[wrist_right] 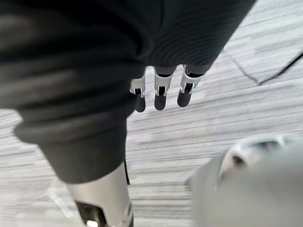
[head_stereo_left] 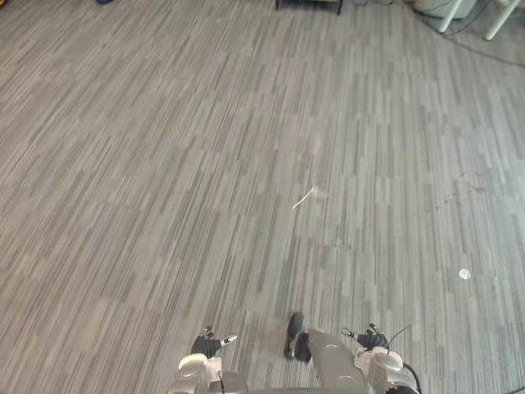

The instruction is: Pick up cushions and gather them together orderly.

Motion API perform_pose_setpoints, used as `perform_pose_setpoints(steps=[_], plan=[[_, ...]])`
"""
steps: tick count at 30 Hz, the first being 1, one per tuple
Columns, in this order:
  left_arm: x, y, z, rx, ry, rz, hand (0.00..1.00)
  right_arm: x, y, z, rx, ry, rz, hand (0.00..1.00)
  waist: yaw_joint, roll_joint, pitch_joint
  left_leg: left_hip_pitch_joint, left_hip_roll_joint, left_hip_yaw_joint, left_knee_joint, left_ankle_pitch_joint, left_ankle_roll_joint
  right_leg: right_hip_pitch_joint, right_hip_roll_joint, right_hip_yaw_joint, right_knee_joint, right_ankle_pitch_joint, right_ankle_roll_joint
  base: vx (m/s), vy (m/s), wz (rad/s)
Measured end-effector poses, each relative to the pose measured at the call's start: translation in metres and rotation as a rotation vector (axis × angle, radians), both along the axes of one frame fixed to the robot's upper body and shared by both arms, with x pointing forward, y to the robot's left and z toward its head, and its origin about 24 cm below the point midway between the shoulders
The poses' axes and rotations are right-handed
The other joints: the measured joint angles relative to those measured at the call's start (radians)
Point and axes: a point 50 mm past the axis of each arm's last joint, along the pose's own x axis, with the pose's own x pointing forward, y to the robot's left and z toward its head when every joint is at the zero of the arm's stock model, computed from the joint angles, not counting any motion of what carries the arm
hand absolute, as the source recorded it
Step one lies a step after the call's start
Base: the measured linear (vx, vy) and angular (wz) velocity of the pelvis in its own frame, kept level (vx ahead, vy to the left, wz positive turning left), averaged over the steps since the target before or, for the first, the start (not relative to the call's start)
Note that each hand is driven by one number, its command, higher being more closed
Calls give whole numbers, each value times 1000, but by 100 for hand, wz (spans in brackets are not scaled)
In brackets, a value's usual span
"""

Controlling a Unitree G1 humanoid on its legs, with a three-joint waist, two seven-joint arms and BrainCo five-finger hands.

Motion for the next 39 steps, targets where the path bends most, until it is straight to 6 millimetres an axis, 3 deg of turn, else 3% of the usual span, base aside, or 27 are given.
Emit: perform_pose_setpoints(steps=[3,4,5,6,7,8,9,10,12,13,14,16,17,20,21,23,24,25,27,28,29,31,33,36,37,38,39], plan=[[2,2,3,4,-22,7,0,7,0,2,-10,-11,13,0,17,-8,-2,-135,-45,79,-184,-46,26,91,3,42,-84,3,37,402,-84,-40],[1,1,3,-1,-23,13,0,10,0,3,-11,-16,17,0,32,0,-5,-176,-95,104,-415,-31,26,139,-2,76,-128,-6,54,567,-6,-65],[1,1,3,-6,-23,18,0,10,-1,4,-15,-16,17,0,46,2,-6,-182,-147,104,-657,31,14,190,-9,101,-165,-16,71,598,17,-64],[1,0,2,-7,-22,19,0,10,-1,3,-15,-13,18,0,52,3,-6,-181,-161,102,-740,60,12,208,-11,111,-181,-20,80,597,55,-63],[1,1,3,-8,-32,23,0,9,1,2,-14,-2,27,0,78,-6,-11,-176,-185,90,-842,205,19,255,-20,141,-221,-36,107,822,103,-61],[3,2,4,-2,-40,20,0,7,4,0,-8,11,37,0,85,-32,-23,-166,-227,92,-840,258,98,280,-47,161,-233,-51,132,694,90,-47],[4,3,4,1,-41,17,0,7,6,0,-4,14,40,0,82,-44,-25,-162,-237,90,-835,248,117,284,-63,159,-228,-54,138,762,83,-1],[6,8,5,20,-45,4,0,8,5,0,-4,13,37,0,66,-70,-24,-163,-253,94,-797,210,156,263,-91,155,-157,-49,162,717,77,21],[4,10,4,27,-31,4,0,3,3,-2,-1,26,25,0,64,-77,-24,-118,-248,89,-750,143,161,175,-105,158,138,-21,230,710,83,13],[1,12,2,36,-10,-12,0,-2,2,-3,-9,40,36,0,51,-80,-25,-21,-254,69,-775,82,150,68,-138,159,448,55,357,688,57,17],[-3,11,-1,42,23,-39,0,-6,3,-4,-10,45,44,0,39,-89,-25,69,-270,50,-807,45,146,-8,-179,151,663,36,323,812,53,20],[-4,8,-2,37,31,-48,0,-10,1,-4,-14,42,48,0,24,-82,-26,199,-278,30,-875,21,149,-112,-227,114,763,-19,242,667,-18,25],[-3,6,-2,32,29,-49,0,-11,1,-4,-12,37,49,0,18,-69,-17,285,-270,12,-923,8,147,-168,-239,86,722,-62,206,562,-62,28],[-4,5,-2,31,31,-49,0,-7,0,-2,-14,19,51,0,-9,-60,-14,373,-248,-3,-960,4,144,-266,-243,56,498,-74,184,531,-145,45],[-4,5,-2,34,31,-58,0,-3,-2,1,-20,-1,53,0,-18,-59,-13,406,-221,-24,-963,-16,123,-305,-217,69,297,-12,205,466,-205,49],[-9,9,-4,49,46,-72,0,-10,1,-3,-10,18,49,0,-23,-92,-29,452,-225,-63,-981,-51,79,-309,-195,139,8,153,233,647,-350,73],[-15,5,-8,39,76,-69,0,-15,-7,-4,-22,35,31,0,-27,-76,-44,499,-177,-125,-957,-101,45,-329,-162,176,115,248,166,726,-412,65],[-16,3,-8,35,76,-67,0,-15,-10,-3,-28,37,25,0,-24,-63,-54,492,-163,-132,-936,-99,42,-331,-159,166,142,221,159,622,-354,50],[-17,-9,-10,-2,78,-56,0,-18,-16,-3,-38,38,-2,0,-25,-25,-77,421,-127,-158,-783,-91,30,-333,-141,129,194,133,143,516,-292,32],[-13,-14,-9,-21,65,-39,0,-14,-17,-1,-35,20,-14,0,-30,-3,-65,323,-97,-162,-551,-49,-12,-298,-134,98,216,84,132,659,-373,45],[-9,-18,-6,-35,41,-29,0,-13,-17,0,-38,10,-14,0,-29,8,-50,208,-47,-150,-281,43,-19,-230,-119,80,200,47,114,527,-278,40],[-2,-18,-2,-34,9,-29,0,-16,-6,-2,-4,11,-36,0,-18,6,-43,107,18,-68,-76,-20,-14,-119,-105,68,170,5,98,498,-194,18],[4,-20,2,-28,-22,-58,0,-16,-4,-3,11,6,-54,0,-11,-21,-41,26,15,-2,-105,-65,4,-28,-117,58,108,-9,105,454,-143,13],[10,-25,5,-28,-48,-91,0,-11,-3,-1,21,-10,-70,0,0,-24,-43,-85,-39,61,-429,-75,13,68,-134,58,8,-17,124,494,6,-1],[11,-26,6,-28,-51,-95,0,-12,-3,-2,20,-5,-73,0,1,-24,-43,-98,-84,53,-622,-22,3,100,-149,61,-14,-30,148,414,114,-9],[11,-26,6,-24,-49,-100,0,-13,-5,-2,11,3,-74,0,10,-25,-43,-88,-124,24,-769,111,-9,134,-156,78,-35,-44,174,414,114,-21],[10,-25,6,-22,-49,-101,0,-14,-4,-3,13,10,-72,0,16,-27,-44,-75,-132,16,-791,165,-13,142,-158,90,-43,-47,182,460,132,-35]])
